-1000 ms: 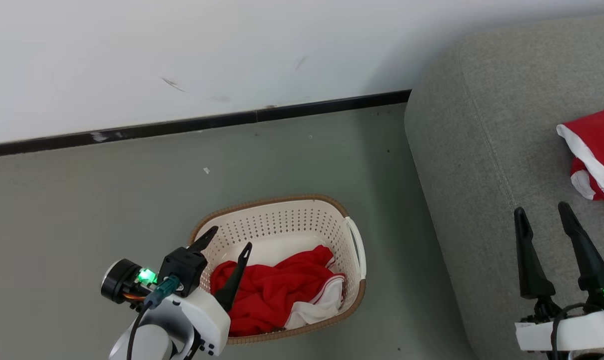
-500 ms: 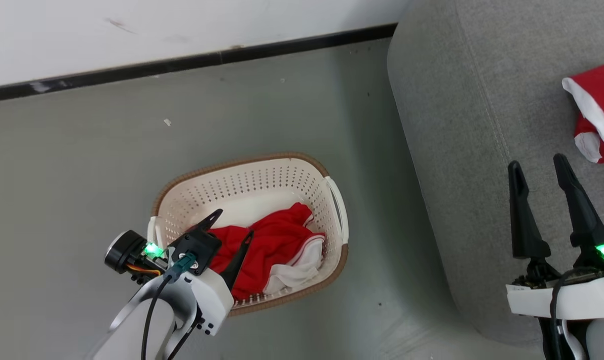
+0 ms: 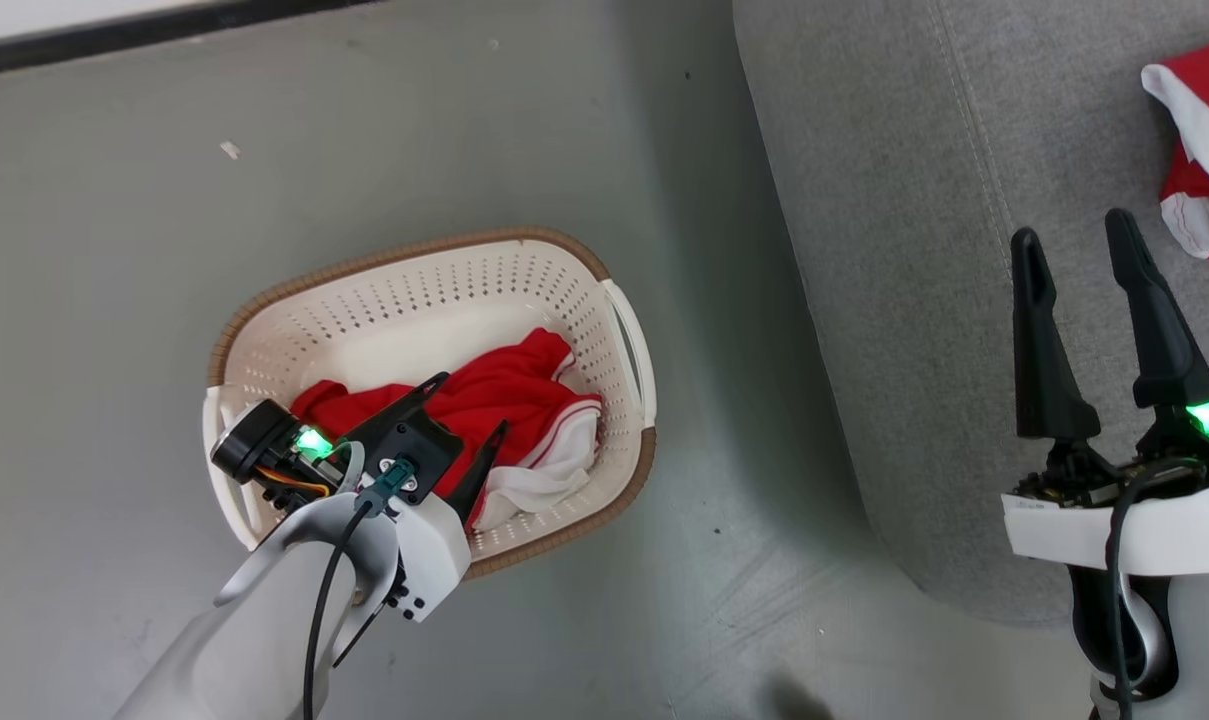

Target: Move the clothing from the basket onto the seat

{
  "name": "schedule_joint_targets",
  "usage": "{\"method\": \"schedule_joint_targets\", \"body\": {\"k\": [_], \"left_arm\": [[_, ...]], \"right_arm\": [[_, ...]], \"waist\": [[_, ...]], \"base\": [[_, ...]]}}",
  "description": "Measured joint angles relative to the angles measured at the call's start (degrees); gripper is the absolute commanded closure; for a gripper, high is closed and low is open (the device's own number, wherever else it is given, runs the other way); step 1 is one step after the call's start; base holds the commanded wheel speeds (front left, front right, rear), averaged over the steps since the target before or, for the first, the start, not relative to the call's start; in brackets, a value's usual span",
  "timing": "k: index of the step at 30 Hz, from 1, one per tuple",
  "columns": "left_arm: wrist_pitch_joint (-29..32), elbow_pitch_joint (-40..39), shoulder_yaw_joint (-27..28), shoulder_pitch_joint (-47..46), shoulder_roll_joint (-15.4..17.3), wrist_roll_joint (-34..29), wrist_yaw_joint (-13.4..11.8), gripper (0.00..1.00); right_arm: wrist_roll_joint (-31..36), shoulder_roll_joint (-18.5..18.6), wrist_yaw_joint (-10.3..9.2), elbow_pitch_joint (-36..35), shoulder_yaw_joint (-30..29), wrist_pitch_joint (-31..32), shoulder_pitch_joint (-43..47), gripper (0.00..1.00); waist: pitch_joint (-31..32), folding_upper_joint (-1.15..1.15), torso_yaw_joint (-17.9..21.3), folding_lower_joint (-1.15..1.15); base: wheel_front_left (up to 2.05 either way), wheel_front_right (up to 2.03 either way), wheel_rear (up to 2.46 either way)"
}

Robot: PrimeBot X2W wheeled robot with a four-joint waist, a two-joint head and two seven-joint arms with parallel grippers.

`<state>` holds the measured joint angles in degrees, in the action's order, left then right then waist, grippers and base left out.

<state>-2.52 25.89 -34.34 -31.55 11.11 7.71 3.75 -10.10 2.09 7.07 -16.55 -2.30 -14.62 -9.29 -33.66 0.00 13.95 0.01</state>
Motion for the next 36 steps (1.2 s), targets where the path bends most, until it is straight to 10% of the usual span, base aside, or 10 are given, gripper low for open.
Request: {"method": "schedule_joint_targets", "body": {"k": [36], "left_arm": [[2.98,14.8,0.11,-8.9,5.04,-3.59,0.35,0.0]], "right_arm": [[-7.05,0.02,0.01,0.86,3.78,-0.01,-12.43,0.0]], "waist": [[-15.91,0.0,10.22,0.0]], "base": [[0.0,0.0,0.0]]}}
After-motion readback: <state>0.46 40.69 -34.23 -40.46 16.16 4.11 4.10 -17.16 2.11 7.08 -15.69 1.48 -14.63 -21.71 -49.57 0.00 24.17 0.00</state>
